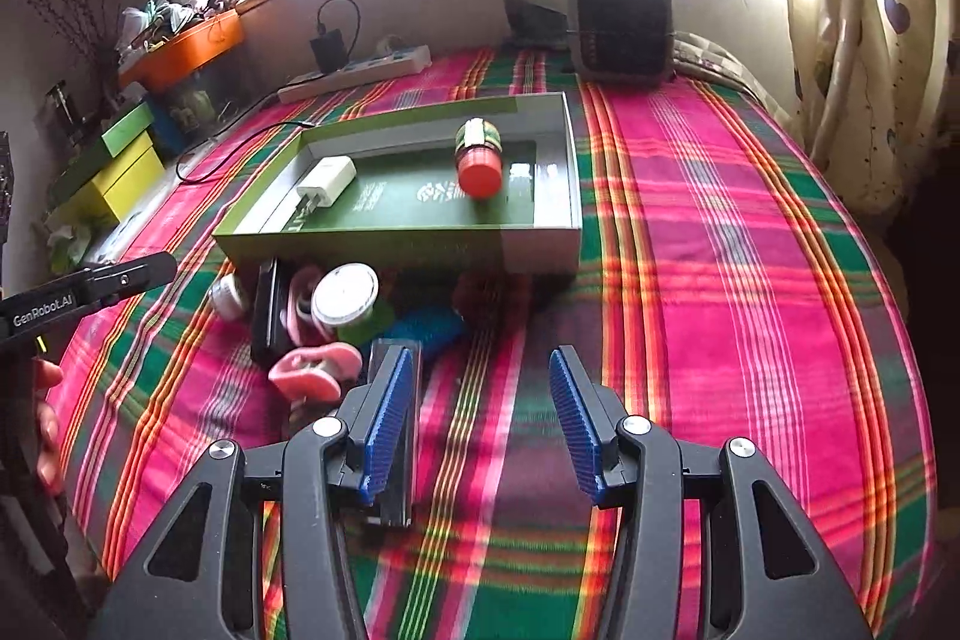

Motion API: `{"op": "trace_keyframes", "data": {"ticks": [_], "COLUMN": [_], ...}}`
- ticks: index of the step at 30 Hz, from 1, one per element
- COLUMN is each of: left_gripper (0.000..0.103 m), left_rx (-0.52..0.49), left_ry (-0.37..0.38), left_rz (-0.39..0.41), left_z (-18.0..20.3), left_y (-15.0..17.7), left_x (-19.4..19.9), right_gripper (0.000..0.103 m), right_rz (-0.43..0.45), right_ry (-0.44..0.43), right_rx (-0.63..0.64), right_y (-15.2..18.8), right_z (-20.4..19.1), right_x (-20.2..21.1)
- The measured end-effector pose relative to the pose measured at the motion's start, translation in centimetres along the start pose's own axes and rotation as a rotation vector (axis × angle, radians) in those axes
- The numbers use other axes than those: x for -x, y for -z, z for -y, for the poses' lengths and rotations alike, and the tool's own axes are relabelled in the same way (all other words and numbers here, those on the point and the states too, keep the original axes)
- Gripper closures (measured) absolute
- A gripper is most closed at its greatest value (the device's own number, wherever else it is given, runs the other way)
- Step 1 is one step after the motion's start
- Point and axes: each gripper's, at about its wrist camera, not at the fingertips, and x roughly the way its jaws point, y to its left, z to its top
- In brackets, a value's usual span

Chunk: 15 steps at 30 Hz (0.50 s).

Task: Organize rigid objects
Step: 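Withdraw both open grippers from the tray back toward the item cluster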

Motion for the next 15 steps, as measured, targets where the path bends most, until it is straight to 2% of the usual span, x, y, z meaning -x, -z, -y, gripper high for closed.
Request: {"op": "trace_keyframes", "data": {"ticks": [15], "left_gripper": [0.063], "left_rx": [0.026], "left_ry": [0.01], "left_rz": [-0.018], "left_z": [-0.8], "left_y": [1.3], "left_x": [-0.1], "right_gripper": [0.054], "right_rz": [-0.028], "right_ry": [-0.026], "right_rx": [0.086], "right_y": [2.5], "right_z": [-2.3], "right_x": [0.5]}}
